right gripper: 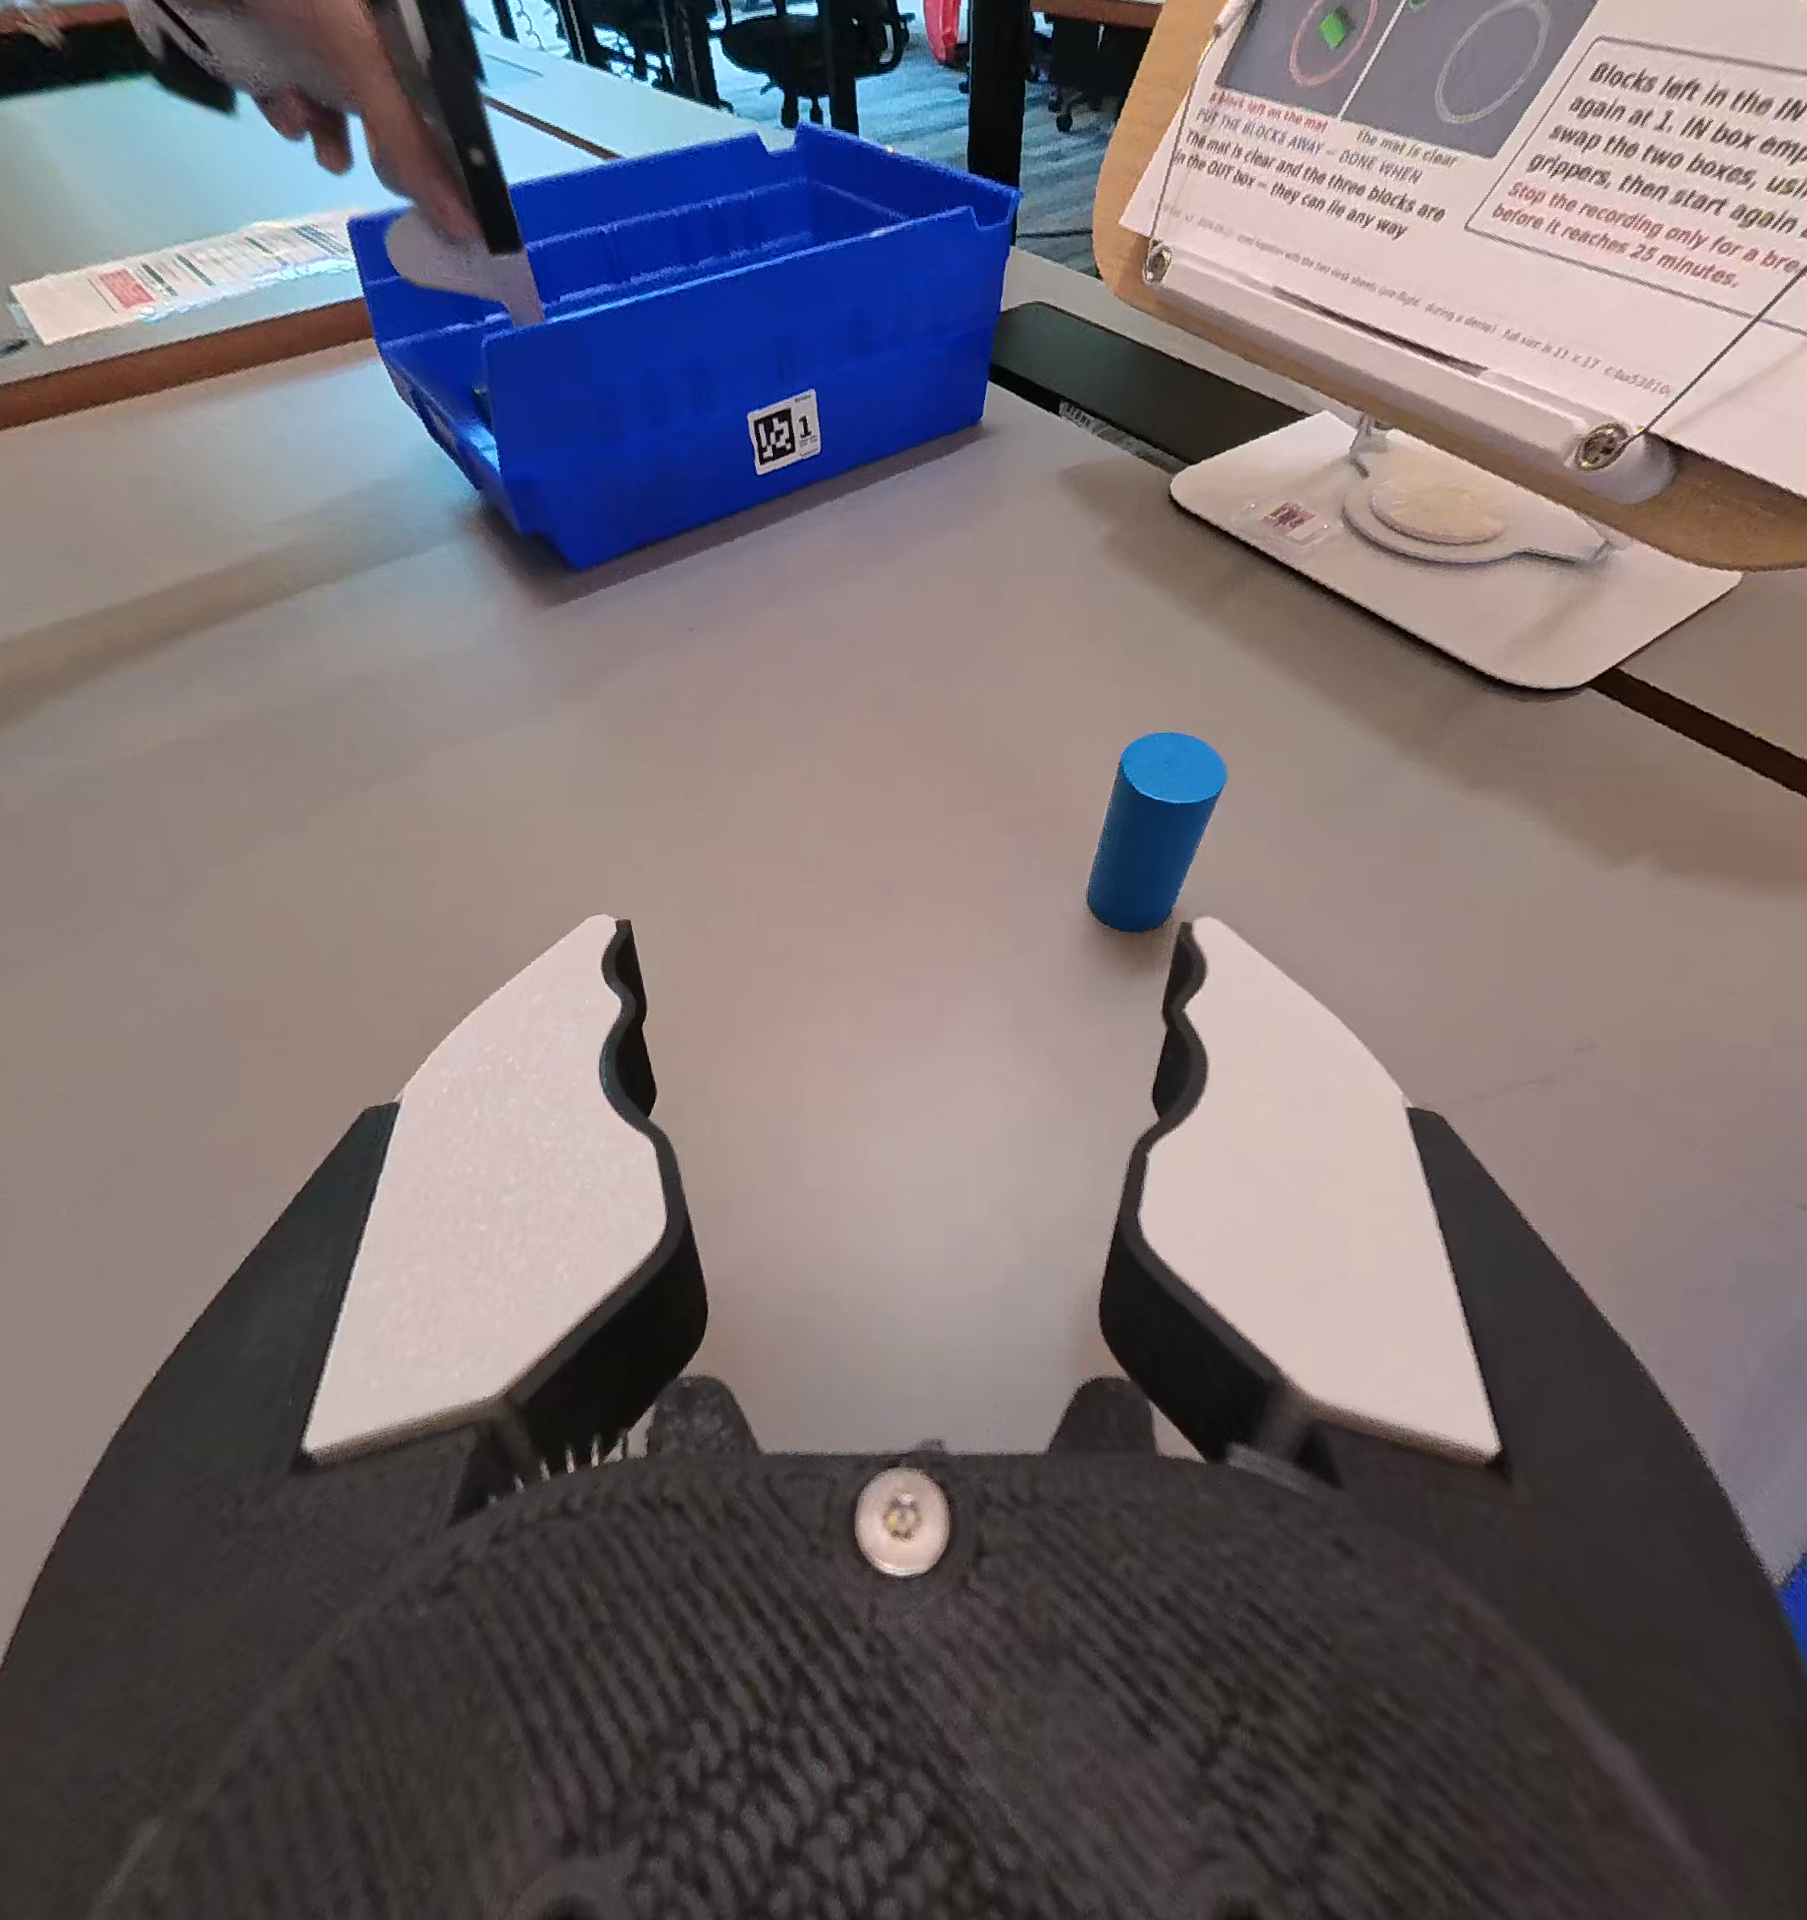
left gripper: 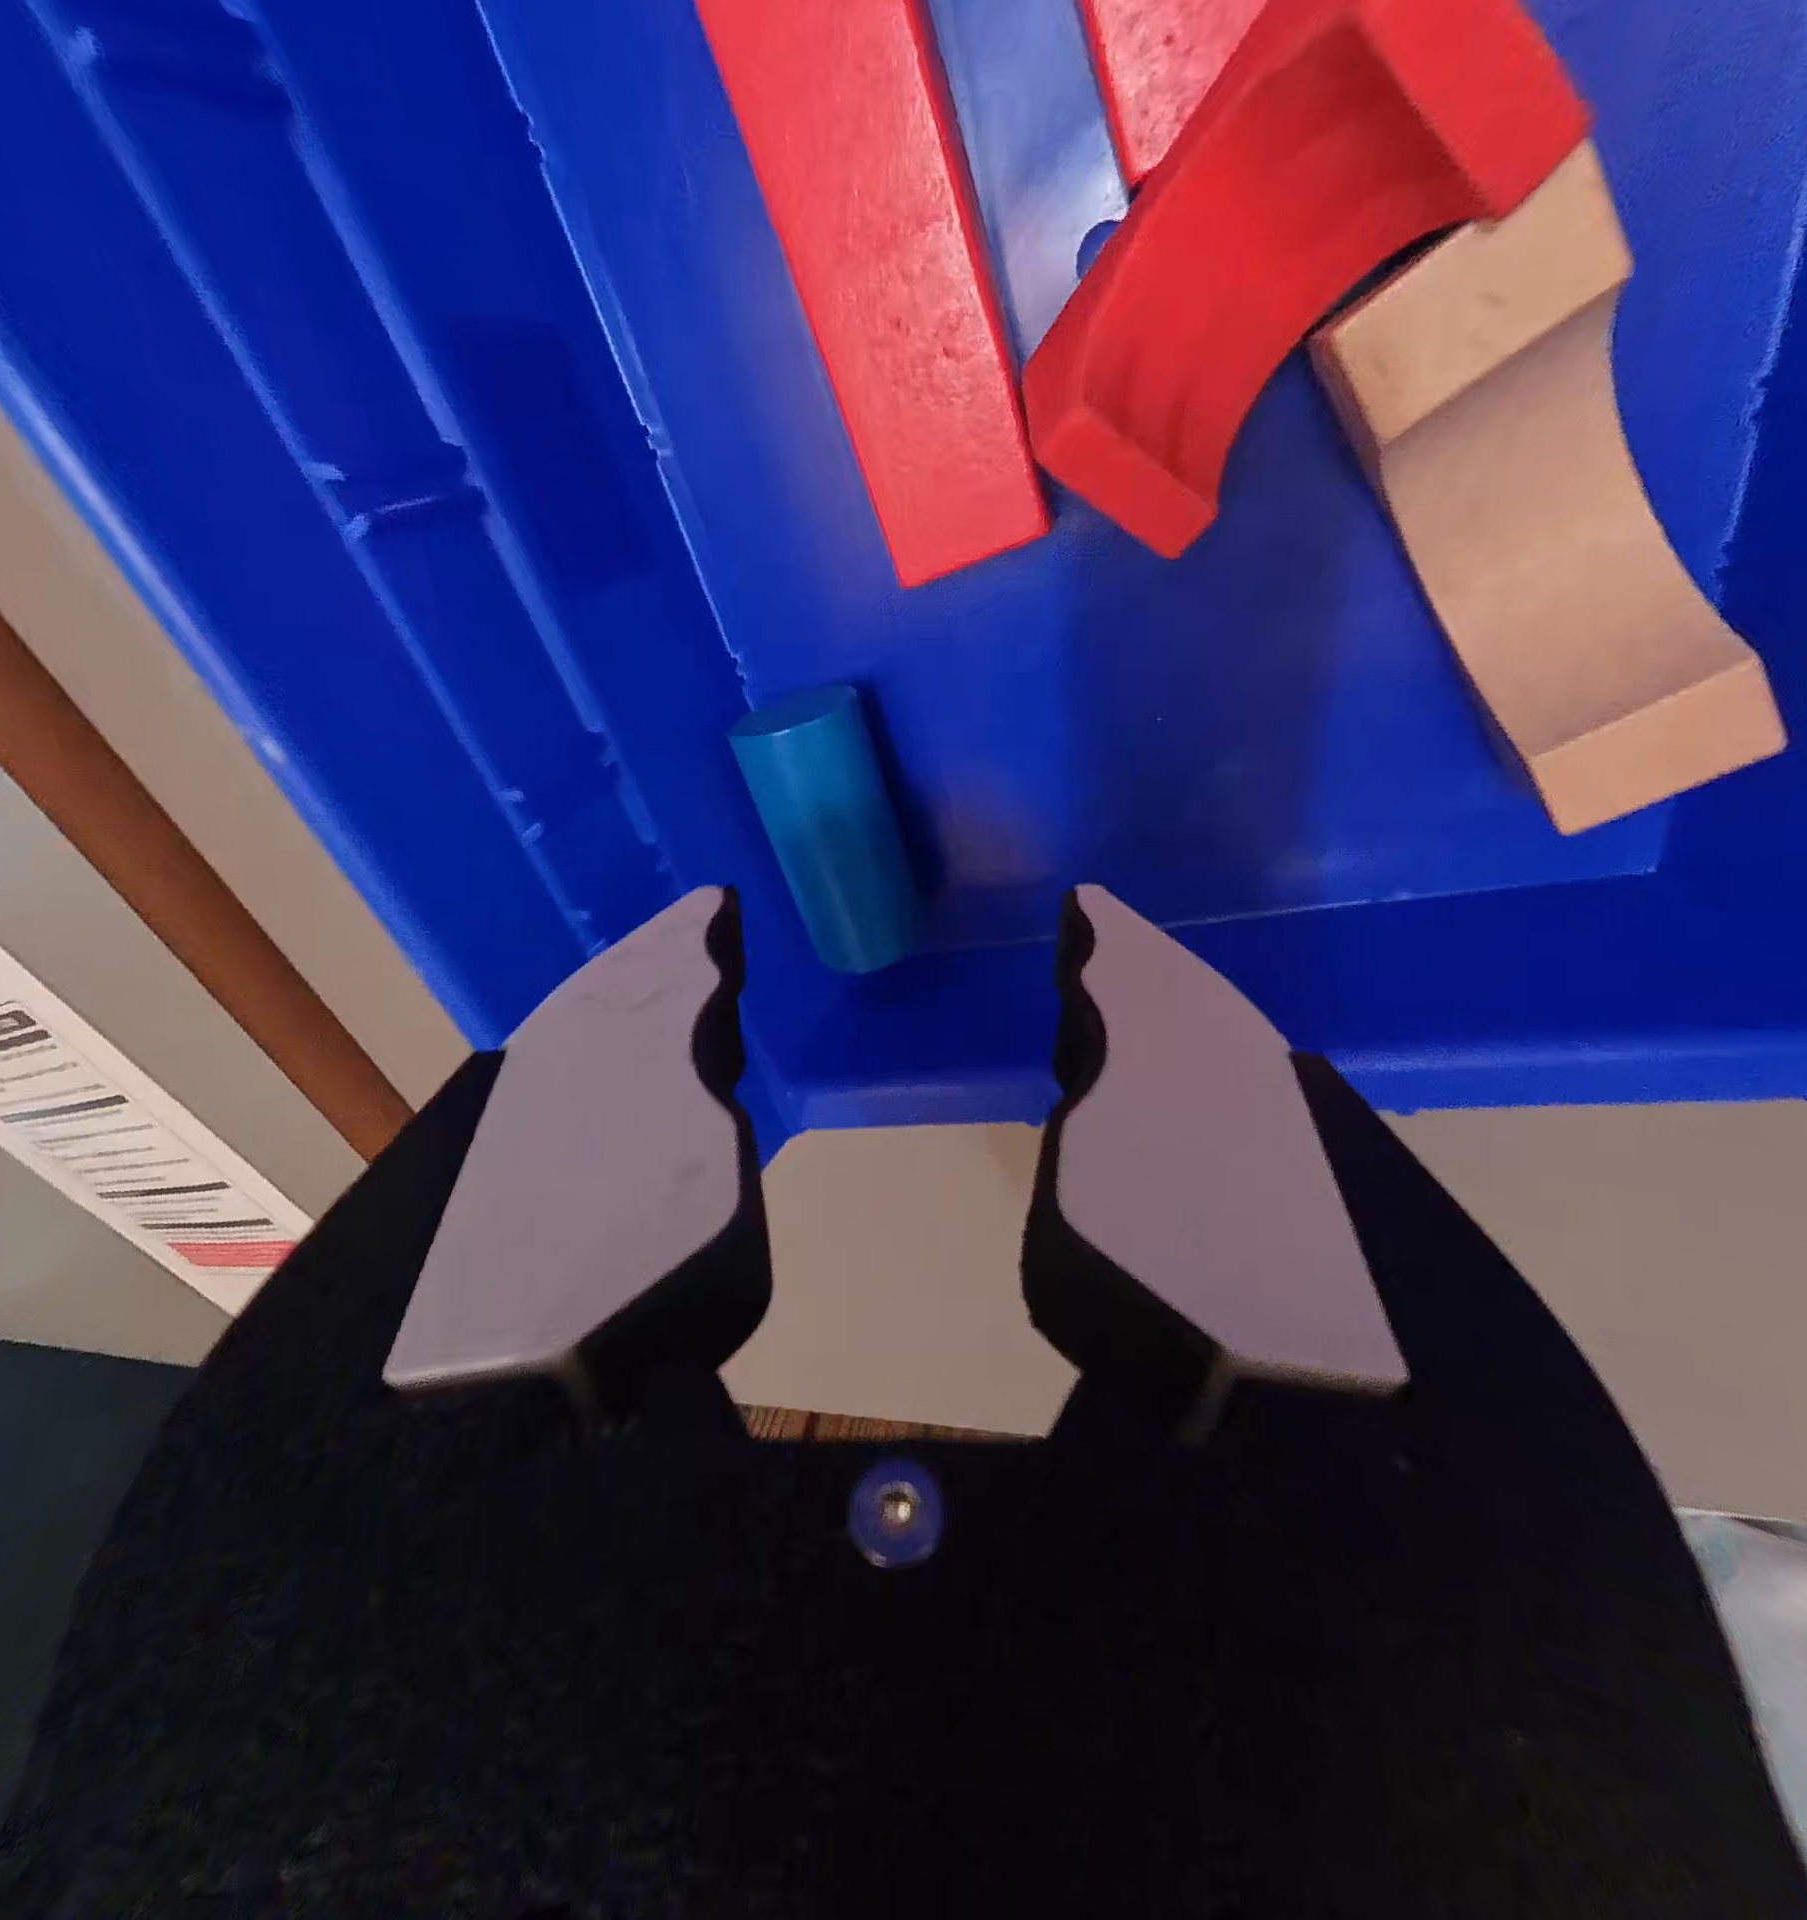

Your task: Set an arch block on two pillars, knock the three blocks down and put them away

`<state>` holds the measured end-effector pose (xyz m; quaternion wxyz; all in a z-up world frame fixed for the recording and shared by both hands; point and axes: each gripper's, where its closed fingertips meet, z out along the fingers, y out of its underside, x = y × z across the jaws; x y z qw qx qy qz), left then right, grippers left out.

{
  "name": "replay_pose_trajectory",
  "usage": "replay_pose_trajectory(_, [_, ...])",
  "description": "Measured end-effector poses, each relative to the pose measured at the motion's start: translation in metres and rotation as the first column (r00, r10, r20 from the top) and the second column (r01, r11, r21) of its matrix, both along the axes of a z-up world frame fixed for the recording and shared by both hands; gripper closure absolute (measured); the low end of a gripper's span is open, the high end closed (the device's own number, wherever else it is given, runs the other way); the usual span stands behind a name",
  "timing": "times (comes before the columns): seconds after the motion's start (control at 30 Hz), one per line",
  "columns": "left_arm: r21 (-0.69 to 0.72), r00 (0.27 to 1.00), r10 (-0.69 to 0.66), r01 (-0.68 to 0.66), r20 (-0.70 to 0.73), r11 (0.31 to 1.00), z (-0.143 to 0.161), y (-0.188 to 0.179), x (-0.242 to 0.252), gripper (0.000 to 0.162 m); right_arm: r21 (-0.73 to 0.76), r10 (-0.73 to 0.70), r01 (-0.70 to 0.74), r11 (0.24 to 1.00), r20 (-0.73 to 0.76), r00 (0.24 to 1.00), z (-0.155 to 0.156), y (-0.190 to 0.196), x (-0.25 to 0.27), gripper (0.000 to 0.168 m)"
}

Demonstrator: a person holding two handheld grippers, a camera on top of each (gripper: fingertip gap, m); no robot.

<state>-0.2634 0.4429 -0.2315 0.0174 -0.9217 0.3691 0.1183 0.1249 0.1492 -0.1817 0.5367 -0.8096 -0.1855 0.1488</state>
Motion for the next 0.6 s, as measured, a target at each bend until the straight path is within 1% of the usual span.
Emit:
replay_pose_trajectory(0.13, [-0.029, 0.999, 0.024, -0.024, -0.028, 0.999, -0.013, 0.003, -0.001, 0.105, 0.015, -0.001, 0.001, 1.000, 0.000, 1.000, 0.005, -0.001, 0.001, 0.072])
replay_pose_trajectory(0.27, [-0.027, 0.996, 0.062, -0.064, -0.069, 0.998, -0.024, 0.009, -0.004, 0.107, 0.023, -0.001, 0.001, 1.000, -0.001, 1.000, 0.008, -0.001, 0.001, 0.072])
replay_pose_trajectory(0.37, [-0.006, 0.989, 0.073, -0.075, -0.128, 0.997, -0.028, 0.014, -0.012, 0.107, 0.028, 0.004, -0.004, 1.000, 0.011, 1.000, 0.011, -0.001, 0.001, 0.072])
replay_pose_trajectory(0.5, [0.006, 0.986, 0.108, -0.108, -0.123, 0.994, -0.032, 0.017, -0.012, 0.110, 0.024, 0.002, -0.003, 1.000, 0.029, 1.000, 0.012, -0.001, 0.004, 0.072])
replay_pose_trajectory(0.6, [0.006, 0.983, 0.103, -0.104, -0.150, 0.995, -0.035, 0.017, -0.015, 0.115, 0.030, 0.003, -0.004, 1.000, 0.029, 1.000, 0.015, -0.002, 0.005, 0.072])
